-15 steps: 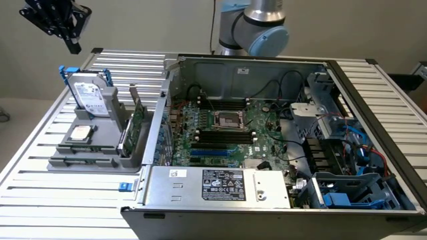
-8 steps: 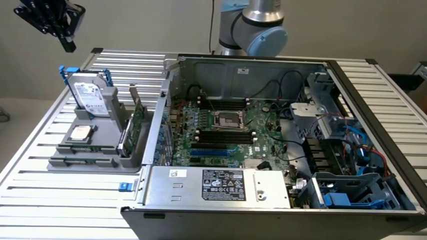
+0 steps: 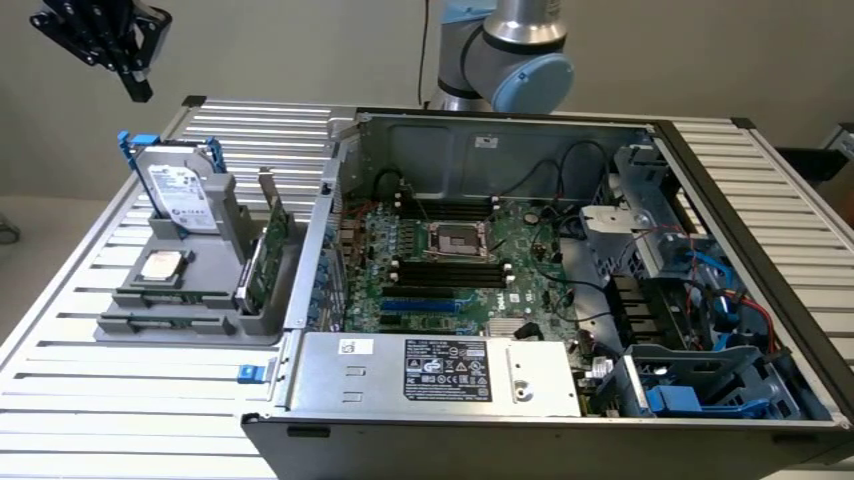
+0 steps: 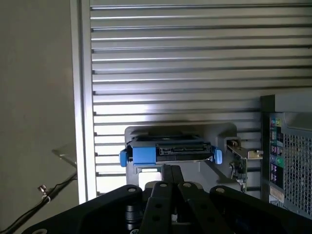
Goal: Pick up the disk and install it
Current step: 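Reach for the disk, then pick up the disk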
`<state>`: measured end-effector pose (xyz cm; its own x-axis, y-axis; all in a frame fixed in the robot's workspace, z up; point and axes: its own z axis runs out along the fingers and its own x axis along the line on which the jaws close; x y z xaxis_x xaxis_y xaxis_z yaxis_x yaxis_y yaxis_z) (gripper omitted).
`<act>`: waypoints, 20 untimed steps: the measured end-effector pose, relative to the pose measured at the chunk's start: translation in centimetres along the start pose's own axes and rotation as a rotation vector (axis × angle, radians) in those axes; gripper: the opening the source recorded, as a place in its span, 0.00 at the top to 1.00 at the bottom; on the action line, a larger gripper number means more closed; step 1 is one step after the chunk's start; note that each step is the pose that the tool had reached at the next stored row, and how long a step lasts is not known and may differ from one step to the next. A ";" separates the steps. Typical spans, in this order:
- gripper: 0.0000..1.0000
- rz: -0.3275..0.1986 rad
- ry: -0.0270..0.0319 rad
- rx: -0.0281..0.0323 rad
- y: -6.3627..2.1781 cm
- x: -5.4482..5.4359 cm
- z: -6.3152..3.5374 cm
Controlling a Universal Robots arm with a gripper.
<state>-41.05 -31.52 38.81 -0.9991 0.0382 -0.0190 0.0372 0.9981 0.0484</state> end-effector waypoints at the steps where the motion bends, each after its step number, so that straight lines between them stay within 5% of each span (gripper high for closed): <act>1: 0.89 0.000 0.0000 0.0000 0.00 0.0 0.00; 20: 0.89 -0.009 0.0003 -0.0002 0.07 0.0 0.00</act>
<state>-41.09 -31.45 38.81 -0.9994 0.0290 -0.0191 0.0281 0.9984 0.0485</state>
